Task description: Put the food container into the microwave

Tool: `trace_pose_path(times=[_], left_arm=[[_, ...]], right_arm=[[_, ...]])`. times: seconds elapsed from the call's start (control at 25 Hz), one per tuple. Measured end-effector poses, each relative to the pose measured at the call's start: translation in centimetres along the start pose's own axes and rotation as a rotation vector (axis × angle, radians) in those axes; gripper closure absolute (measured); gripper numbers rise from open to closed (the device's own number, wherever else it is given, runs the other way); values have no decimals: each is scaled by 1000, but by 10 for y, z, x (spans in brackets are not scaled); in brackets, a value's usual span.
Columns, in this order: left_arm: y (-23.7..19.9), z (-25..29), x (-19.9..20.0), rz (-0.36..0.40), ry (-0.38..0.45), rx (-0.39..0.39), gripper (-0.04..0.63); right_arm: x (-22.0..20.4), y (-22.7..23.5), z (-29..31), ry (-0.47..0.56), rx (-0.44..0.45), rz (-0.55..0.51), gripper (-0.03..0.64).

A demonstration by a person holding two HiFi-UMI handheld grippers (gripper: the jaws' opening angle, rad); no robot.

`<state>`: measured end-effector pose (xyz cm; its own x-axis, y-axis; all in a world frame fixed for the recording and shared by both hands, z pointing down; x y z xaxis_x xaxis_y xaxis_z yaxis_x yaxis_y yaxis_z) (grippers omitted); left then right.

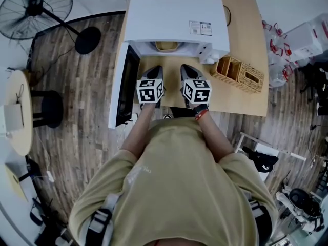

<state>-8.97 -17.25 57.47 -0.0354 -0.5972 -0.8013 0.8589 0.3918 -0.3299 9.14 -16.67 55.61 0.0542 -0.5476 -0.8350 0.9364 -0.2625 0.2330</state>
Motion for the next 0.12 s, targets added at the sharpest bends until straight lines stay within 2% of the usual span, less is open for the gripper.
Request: trace_pose_path(times=[0.12], left_arm=[[-1,18,-10,12,-101,-7,575]], right_arm=[[-2,4,8,-29,11,-20,589]])
Point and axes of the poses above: the fingertips, and each gripper's own axes: z forward along the fingers, y to its right, x out of its top, the point moved 9 cm from there along -z, backward along the fingers, and after that the axes turned 5 degrees about -x, right-handed, at the moved point
